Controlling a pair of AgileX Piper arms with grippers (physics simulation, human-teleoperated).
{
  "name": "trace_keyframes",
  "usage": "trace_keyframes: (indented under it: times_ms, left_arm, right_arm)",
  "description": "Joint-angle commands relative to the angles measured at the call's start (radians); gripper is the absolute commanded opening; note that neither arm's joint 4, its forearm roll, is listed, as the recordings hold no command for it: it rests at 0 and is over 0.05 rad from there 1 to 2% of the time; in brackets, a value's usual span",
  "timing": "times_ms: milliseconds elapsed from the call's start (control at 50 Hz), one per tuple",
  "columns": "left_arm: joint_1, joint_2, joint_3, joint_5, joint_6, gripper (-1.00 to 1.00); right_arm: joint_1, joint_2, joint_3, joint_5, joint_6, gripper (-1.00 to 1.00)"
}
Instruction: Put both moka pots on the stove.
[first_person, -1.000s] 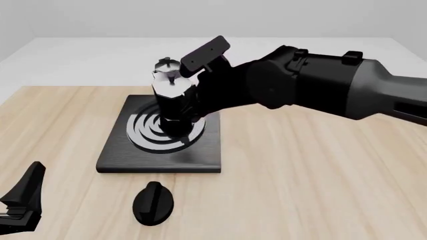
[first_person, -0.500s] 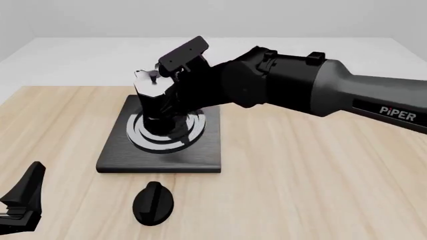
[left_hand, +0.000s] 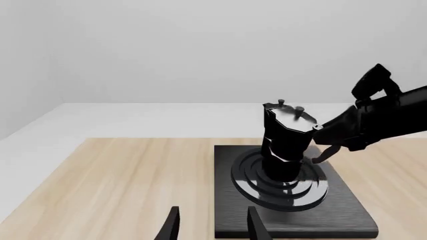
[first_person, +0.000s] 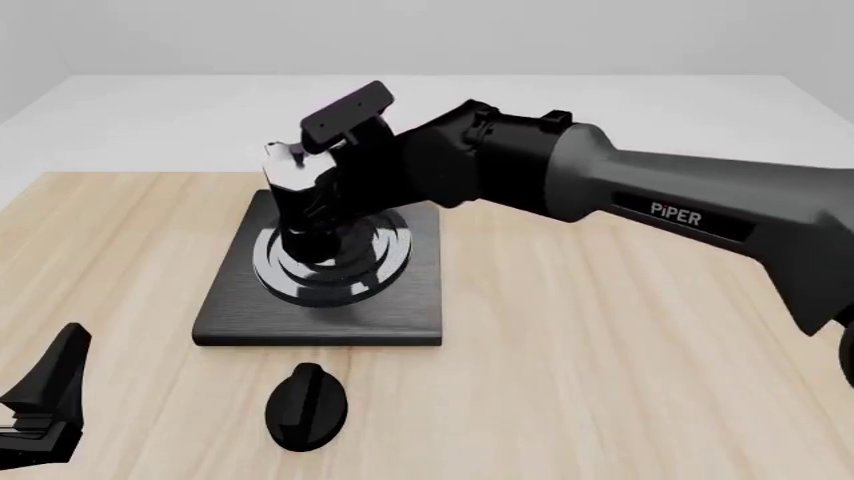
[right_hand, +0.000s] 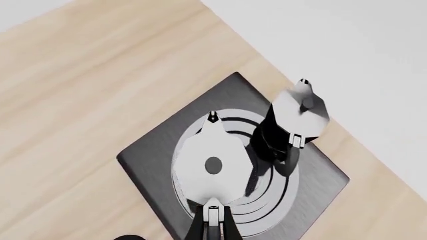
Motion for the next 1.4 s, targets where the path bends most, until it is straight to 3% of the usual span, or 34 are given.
trace_keyframes:
  times_ms: [20,680,1400]
  left_arm:
    - [0.0,0.0,0.0,0.0,0.0,1.0]
    - [0.0,0.0,0.0,0.0,0.0,1.0]
    - [0.0,0.0,0.0,0.0,0.0,1.0]
  right_arm:
    - [-0.003,0.036,-0.077,-0.001,0.007,-1.0]
    - [-0.025,0.08,-0.098,0.001,-0.042,-1.0]
    - [-0.023,0.126,-0.1,0.007,-0.06,-1.0]
